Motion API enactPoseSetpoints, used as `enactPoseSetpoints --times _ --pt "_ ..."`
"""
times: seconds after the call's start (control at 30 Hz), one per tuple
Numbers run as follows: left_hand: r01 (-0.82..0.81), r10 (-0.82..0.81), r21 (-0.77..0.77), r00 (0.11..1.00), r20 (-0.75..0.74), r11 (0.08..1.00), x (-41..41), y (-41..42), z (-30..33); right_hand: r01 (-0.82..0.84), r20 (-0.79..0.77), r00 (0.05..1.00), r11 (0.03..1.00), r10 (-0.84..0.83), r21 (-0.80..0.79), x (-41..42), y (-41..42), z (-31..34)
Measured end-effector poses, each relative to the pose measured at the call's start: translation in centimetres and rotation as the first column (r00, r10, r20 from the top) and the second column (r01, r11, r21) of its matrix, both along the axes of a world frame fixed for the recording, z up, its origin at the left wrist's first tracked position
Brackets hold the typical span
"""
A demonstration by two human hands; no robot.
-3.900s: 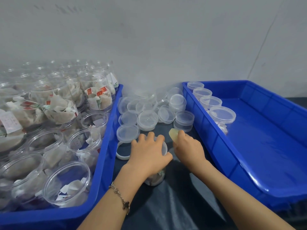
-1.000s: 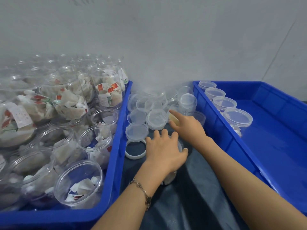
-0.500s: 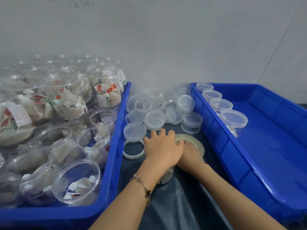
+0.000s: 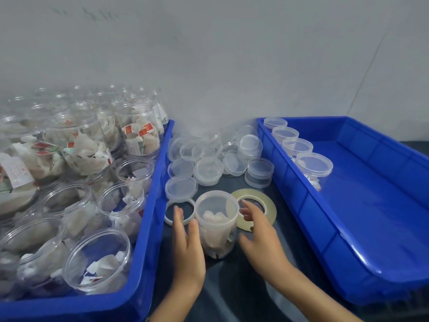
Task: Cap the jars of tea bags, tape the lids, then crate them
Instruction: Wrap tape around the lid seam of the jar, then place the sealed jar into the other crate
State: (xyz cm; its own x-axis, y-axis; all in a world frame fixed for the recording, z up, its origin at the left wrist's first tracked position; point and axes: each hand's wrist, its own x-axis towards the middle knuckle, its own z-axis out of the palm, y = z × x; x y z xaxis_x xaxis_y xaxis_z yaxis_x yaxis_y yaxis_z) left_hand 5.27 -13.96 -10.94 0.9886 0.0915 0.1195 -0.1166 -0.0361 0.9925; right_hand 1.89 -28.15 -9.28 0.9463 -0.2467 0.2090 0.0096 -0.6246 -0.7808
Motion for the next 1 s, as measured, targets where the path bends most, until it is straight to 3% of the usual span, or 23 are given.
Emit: enactPoseSetpoints --times 0.13,0.27,0.4,0.5,0.57,0.67,0.83,1.0 --pt "0.094 -0.095 -0.029 0.995 -0.021 0.995 -0.4 -1.1 0.3 -0.137 0.021 0.991 0.975 0.135 0.177 -0.5 1.3 1.1" --pt "0.122 -0.116 -0.065 0.99 0.077 0.99 -0.9 -2.9 3.3 -0.091 0.139 0.988 0.976 0.063 0.199 -1.8 0.8 4.6" --pt "0.348 -0.309 -0.127 0.916 0.255 0.929 -1.6 -6.2 8.7 -0.05 0.333 0.942 0.959 -0.047 0.278 -4.2 -1.7 9.8" --pt "0.53 -0.487 0.0 0.778 0.397 0.848 -1.8 -9.7 12.3 0.044 0.452 0.877 0.962 -0.166 0.269 -5.6 -4.7 12.9" --pt "0.521 -0.538 0.153 0.756 0.374 0.839 -1.5 -12.2 13.6 0.118 0.486 0.838 0.952 -0.247 0.281 -6.2 -7.2 14.1" --pt "0.484 -0.588 0.37 0.766 0.258 0.793 -0.6 -15.5 14.2 0.26 0.408 0.845 0.933 -0.345 0.249 -6.3 -10.8 14.7" --pt "0.598 -0.707 0.521 0.707 0.014 0.609 -0.3 -18.4 12.0 0.335 0.132 0.923 0.923 -0.362 0.191 -4.9 -15.6 12.3" --pt "0.466 -0.711 0.829 0.692 -0.123 0.31 -0.7 -18.8 9.3 0.302 -0.08 0.953 0.923 -0.291 0.239 -3.9 -18.1 8.2"
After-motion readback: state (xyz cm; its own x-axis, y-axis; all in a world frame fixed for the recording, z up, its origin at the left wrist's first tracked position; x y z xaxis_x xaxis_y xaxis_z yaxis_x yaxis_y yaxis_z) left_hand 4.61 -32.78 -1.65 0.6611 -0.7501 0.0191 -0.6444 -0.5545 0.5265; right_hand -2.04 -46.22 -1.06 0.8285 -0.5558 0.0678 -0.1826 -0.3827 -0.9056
